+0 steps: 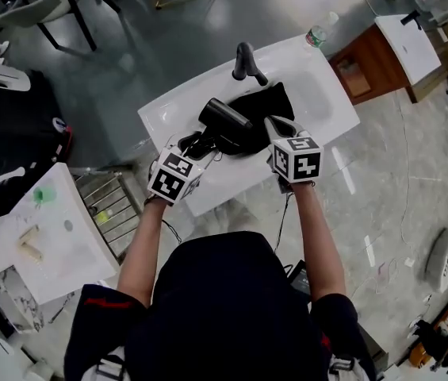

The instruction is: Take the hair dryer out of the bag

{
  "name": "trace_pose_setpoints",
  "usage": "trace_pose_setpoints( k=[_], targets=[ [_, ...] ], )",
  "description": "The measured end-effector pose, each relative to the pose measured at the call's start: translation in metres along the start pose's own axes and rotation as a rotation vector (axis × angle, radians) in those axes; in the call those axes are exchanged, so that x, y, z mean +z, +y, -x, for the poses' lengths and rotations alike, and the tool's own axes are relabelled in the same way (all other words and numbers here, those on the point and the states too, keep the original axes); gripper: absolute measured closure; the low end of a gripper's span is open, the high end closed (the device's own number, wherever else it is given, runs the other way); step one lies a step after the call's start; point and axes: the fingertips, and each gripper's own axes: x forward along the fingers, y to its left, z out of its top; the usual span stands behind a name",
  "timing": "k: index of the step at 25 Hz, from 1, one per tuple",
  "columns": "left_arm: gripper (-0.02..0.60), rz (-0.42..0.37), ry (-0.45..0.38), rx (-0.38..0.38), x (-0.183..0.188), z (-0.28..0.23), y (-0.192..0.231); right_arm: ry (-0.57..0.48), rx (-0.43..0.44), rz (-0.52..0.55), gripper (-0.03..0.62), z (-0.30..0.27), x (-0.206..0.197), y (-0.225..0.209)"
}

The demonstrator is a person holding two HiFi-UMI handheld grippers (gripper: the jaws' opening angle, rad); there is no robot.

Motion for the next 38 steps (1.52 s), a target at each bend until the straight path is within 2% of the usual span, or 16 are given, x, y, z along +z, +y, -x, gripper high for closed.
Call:
trace_pose_setpoints(
  k=[4, 11, 17, 29, 38],
  targets=[
    [0.354, 0.031, -0.064, 0.023, 0.014, 0.020, 0.003, -0.120, -0.036, 0.007, 0.560, 0.022, 0.027, 0.012],
    [0.354, 0.010, -0.146, 0.056, 0.041, 0.058, 0.004, -0.246, -0.031, 0.036, 0.560, 0.055, 0.061, 0.047],
    [0.354, -0.041, -0.228, 0.086, 0.066, 0.092, 0.000, -0.334, -0.049, 0.049, 0.560, 0.085, 0.085, 0.068],
    [0.354, -0.101, -0.351, 0.110, 0.091, 0.142, -0.015, -0.428, -0.078, 0.100, 0.560, 0.124, 0.107, 0.103],
    [0.354, -0.141, -0.407, 0.148, 0.106, 0.165, -0.025, -0.493, -0.078, 0.127, 0.560, 0.153, 0.128, 0.117]
  ],
)
